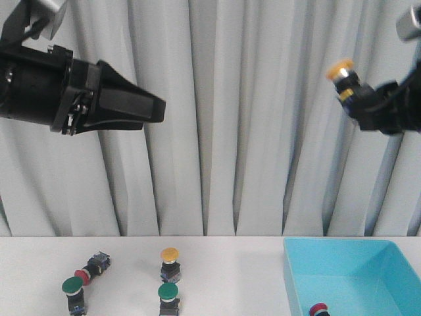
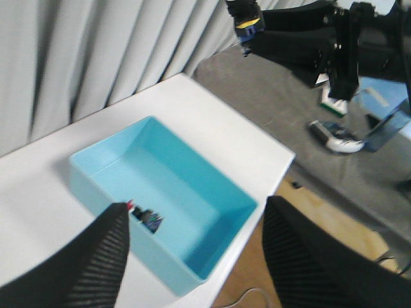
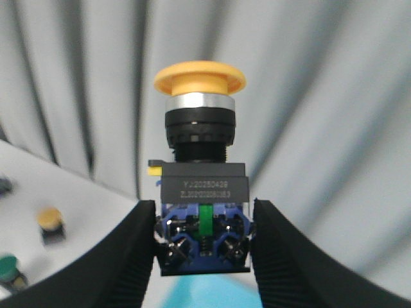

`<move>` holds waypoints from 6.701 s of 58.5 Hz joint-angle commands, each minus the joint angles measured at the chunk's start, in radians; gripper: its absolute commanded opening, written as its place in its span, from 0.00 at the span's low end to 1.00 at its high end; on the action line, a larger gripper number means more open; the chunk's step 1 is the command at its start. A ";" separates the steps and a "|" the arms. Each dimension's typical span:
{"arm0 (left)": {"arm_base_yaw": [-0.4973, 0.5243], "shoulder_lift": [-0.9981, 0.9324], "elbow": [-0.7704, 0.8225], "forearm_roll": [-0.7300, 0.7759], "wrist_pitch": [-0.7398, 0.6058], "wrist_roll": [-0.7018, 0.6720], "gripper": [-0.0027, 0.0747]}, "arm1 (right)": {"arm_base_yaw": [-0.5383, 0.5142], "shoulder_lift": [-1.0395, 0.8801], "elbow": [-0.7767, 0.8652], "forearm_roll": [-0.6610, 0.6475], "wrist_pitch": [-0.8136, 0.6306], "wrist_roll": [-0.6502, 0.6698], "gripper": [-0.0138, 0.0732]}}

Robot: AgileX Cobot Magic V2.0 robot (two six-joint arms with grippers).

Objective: Pick red and yellow buttons and place in box

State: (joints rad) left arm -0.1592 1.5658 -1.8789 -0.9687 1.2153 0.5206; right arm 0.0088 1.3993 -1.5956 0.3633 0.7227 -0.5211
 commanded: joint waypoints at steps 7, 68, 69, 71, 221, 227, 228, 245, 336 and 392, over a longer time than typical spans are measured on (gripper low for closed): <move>-0.002 -0.038 -0.025 0.021 -0.033 -0.001 0.45 | -0.071 0.110 -0.031 -0.109 0.086 0.176 0.15; -0.002 -0.038 -0.025 0.027 0.017 0.000 0.21 | -0.071 0.698 -0.031 -0.236 0.248 0.303 0.18; -0.002 -0.038 -0.025 0.027 0.017 0.000 0.21 | -0.071 0.698 -0.031 -0.236 0.248 0.303 0.18; -0.002 -0.038 -0.025 0.027 0.018 0.000 0.21 | -0.071 0.698 -0.031 -0.236 0.250 0.299 0.20; -0.003 -0.426 0.840 0.305 -0.296 0.072 0.21 | -0.068 -0.902 0.838 0.349 0.122 -0.127 0.15; -0.003 -0.426 0.840 0.305 -0.295 0.072 0.21 | -0.068 -0.902 0.838 0.349 0.122 -0.127 0.15; -0.003 -0.426 0.840 0.305 -0.295 0.072 0.21 | -0.068 -0.902 0.838 0.349 0.122 -0.127 0.15; -0.003 -0.426 0.840 0.305 -0.296 0.072 0.21 | -0.068 -0.902 0.838 0.349 0.121 -0.127 0.15; 0.033 -1.592 1.915 0.443 -1.372 0.286 0.21 | -0.068 -0.902 0.838 0.349 0.121 -0.127 0.15; 0.041 -1.582 1.915 0.905 -1.324 -0.225 0.21 | -0.068 -0.902 0.838 0.349 0.121 -0.127 0.15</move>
State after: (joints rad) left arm -0.1177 -0.0120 0.0274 -0.0891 -0.0455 0.3667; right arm -0.0560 0.4906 -0.7360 0.6778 0.8948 -0.6415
